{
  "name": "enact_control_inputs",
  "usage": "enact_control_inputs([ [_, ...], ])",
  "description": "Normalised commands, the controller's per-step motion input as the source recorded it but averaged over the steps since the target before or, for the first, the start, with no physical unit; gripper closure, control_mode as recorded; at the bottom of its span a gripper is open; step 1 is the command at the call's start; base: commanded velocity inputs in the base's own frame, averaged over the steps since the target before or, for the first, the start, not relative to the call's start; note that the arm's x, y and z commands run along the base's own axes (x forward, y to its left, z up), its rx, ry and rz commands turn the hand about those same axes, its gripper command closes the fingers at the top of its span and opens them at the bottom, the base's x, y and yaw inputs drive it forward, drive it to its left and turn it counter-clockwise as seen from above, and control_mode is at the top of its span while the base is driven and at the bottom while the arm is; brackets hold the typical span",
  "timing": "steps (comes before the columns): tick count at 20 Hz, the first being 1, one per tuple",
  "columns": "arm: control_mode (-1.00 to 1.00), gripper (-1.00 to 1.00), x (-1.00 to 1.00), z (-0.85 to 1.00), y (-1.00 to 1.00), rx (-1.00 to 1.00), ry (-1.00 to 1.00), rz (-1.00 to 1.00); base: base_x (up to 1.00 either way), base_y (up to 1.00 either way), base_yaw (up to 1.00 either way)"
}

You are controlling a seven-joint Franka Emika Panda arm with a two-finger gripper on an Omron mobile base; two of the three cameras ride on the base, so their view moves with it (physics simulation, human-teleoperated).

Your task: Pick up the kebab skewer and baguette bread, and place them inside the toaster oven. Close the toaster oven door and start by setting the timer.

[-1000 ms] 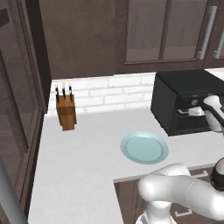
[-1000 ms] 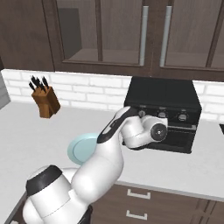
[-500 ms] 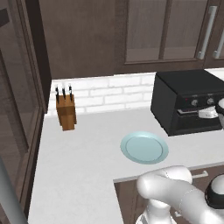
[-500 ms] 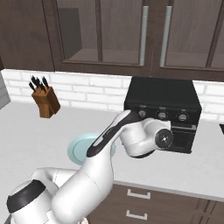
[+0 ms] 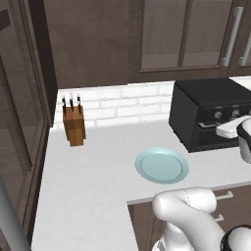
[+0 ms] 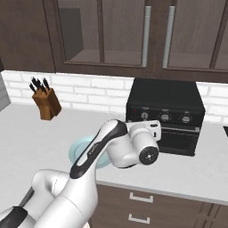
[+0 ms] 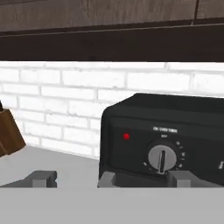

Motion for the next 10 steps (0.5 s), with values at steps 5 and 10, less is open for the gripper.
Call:
enact_control_inputs([
  [5,-1.00,-1.00,-0.09,0.45,-0.10,0.00,-0.11,0.00,0.00,0.00,0.00],
  [10,-1.00,-1.00,-0.07,0.09,-0.31,0.00,0.00,0.00,0.00,0.00,0.00],
])
